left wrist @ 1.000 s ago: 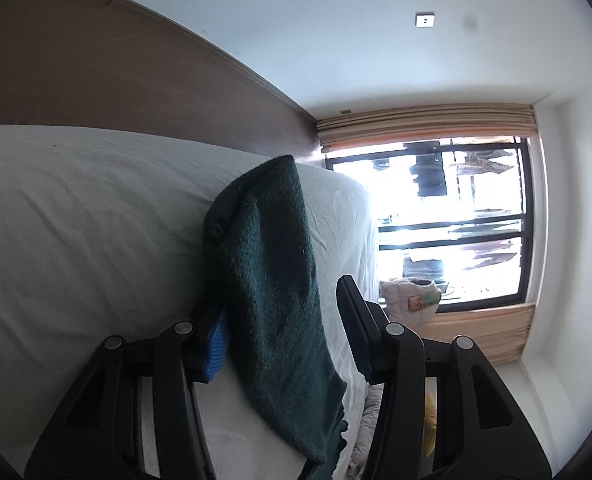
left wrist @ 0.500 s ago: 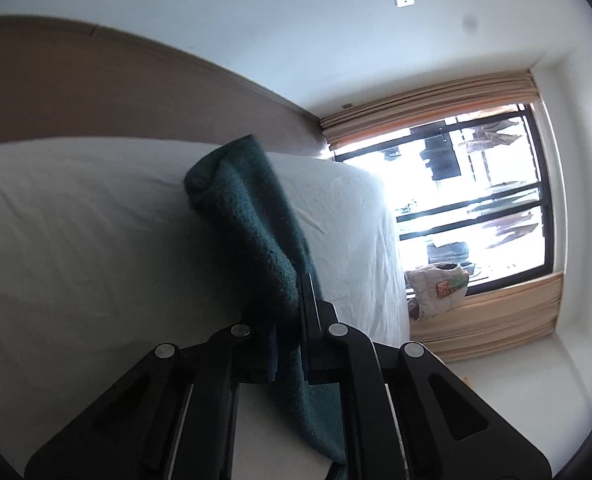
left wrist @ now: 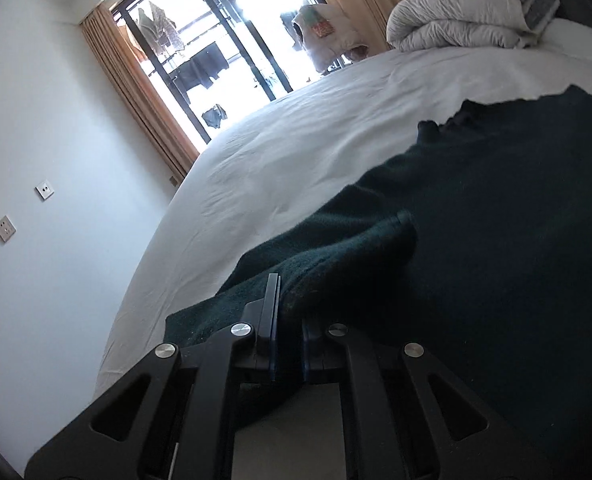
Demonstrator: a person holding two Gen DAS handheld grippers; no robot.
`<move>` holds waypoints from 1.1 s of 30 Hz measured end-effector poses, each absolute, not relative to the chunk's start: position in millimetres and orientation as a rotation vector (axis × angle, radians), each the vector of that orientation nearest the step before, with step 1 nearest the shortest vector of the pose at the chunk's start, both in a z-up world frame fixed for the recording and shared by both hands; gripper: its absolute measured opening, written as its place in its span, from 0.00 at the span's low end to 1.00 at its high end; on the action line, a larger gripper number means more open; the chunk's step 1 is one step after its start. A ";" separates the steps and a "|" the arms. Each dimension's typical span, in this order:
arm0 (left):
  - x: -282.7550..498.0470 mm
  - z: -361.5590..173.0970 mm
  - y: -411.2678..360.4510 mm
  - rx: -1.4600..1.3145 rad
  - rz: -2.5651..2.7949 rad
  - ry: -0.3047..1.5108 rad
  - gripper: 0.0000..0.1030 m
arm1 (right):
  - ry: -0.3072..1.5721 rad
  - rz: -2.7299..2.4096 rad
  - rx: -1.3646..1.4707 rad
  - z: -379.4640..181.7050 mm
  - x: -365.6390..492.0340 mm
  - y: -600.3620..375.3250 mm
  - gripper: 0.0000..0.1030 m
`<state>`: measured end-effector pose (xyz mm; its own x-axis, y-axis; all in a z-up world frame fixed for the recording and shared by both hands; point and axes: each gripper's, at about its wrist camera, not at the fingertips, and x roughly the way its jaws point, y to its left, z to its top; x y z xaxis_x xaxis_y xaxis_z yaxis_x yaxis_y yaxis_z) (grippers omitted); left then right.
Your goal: Fold small clothes
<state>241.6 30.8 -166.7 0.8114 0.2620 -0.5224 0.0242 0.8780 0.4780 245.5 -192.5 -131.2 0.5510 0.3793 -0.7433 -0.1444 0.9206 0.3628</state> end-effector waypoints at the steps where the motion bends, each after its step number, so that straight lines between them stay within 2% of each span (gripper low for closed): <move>1: 238.0 -173.5 29.4 0.510 0.134 0.618 0.07 | 0.948 0.334 0.302 -132.2 254.4 -193.2 0.93; 5: 235.2 -185.2 22.2 0.600 0.145 0.608 0.07 | 1.021 0.526 0.493 -141.7 306.9 -181.3 0.89; 11: 232.6 -203.4 21.8 0.645 0.149 0.562 0.07 | 1.178 0.780 0.689 -172.5 382.1 -108.0 0.73; 18: 217.0 -179.0 39.4 0.603 0.147 0.557 0.07 | 1.273 0.805 0.759 -197.6 420.0 -60.2 0.73; 21: 214.7 -179.6 41.2 0.616 0.143 0.552 0.07 | 1.279 0.839 0.800 -204.3 430.8 -48.8 0.60; 24: 212.8 -175.8 45.7 0.621 0.146 0.557 0.07 | 1.292 0.858 0.808 -206.6 433.3 -40.1 0.42; 26: 214.4 -173.9 48.7 0.613 0.145 0.562 0.07 | 1.288 0.869 0.768 -203.6 434.1 -36.2 0.21; 29: 213.6 -169.7 49.5 0.618 0.134 0.572 0.07 | 1.252 0.868 0.680 -193.6 429.2 -38.0 0.12; 33: 222.4 -153.0 36.8 0.583 0.092 0.572 0.07 | 1.145 0.832 0.523 -163.7 425.4 -51.1 0.10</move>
<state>222.4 36.8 -153.0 0.8416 0.2392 -0.4843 0.0757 0.8355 0.5443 425.4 -51.1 -163.7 0.1745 0.7970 -0.5783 -0.3039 0.6022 0.7382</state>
